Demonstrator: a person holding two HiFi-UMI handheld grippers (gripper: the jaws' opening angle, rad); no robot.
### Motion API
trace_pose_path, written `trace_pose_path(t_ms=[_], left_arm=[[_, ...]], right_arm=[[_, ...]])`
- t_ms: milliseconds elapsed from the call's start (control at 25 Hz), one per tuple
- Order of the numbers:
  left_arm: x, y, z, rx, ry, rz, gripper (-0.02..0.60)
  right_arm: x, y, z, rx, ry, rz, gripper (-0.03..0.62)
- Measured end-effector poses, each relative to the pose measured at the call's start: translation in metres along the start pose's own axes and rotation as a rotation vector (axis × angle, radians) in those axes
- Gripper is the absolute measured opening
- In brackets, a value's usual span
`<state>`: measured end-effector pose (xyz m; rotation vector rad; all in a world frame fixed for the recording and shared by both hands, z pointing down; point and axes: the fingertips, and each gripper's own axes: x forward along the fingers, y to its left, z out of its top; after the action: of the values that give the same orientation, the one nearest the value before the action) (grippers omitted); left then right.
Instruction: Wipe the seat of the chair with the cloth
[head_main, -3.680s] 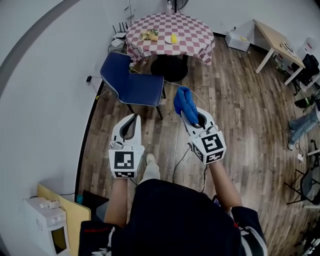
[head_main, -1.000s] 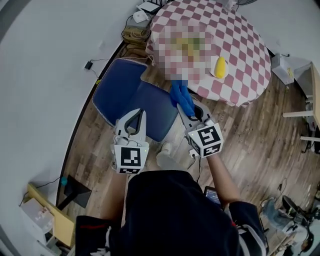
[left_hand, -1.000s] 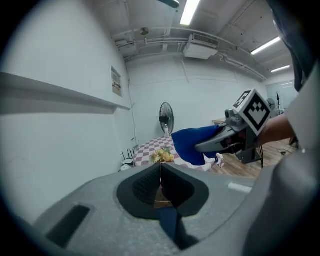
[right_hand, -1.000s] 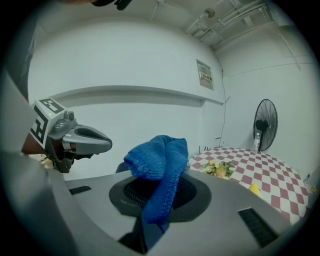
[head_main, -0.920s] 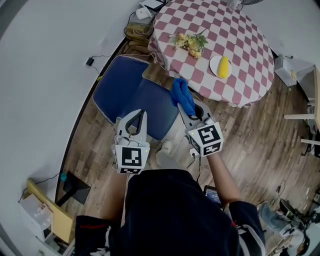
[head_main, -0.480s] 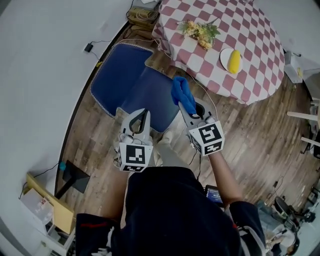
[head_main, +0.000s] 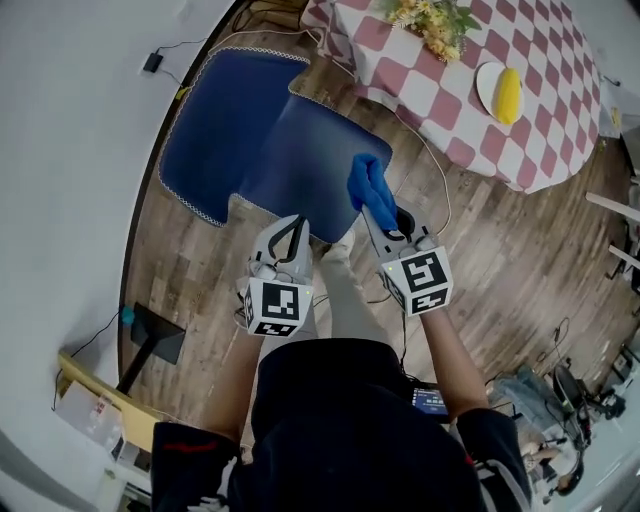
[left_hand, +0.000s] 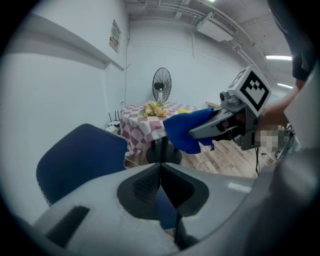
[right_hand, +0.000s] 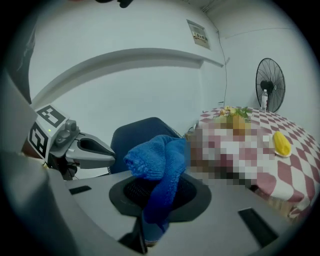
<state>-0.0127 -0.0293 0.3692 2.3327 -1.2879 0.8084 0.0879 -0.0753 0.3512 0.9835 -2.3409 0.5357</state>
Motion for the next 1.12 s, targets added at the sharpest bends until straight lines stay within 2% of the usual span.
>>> trace_pose_path(t_ms=[320, 600, 840, 1120], left_arm=[[0.057, 0.003, -0.091, -0.069, 0.126, -0.049, 0.017], [0.1, 0.015, -0.159, -0.095, 0.216, -0.054, 0.017], [0.132, 0.036, -0.199, -0.217, 0.237, -0.023, 0.017], [0.17, 0.033, -0.249, -0.216, 0.304, -0.042, 0.017]], right_arm=[[0.056, 0.01, -0.085, 0.088, 0.137, 0.041, 0.066], [0.101, -0.002, -0.149, 0.151, 0.191, 0.037, 0.066], [0.136, -0.008, -0.192, 0.224, 0.224, 0.027, 0.067], [0.156, 0.001, -0.229, 0.229, 0.282, 0.072, 0.066]])
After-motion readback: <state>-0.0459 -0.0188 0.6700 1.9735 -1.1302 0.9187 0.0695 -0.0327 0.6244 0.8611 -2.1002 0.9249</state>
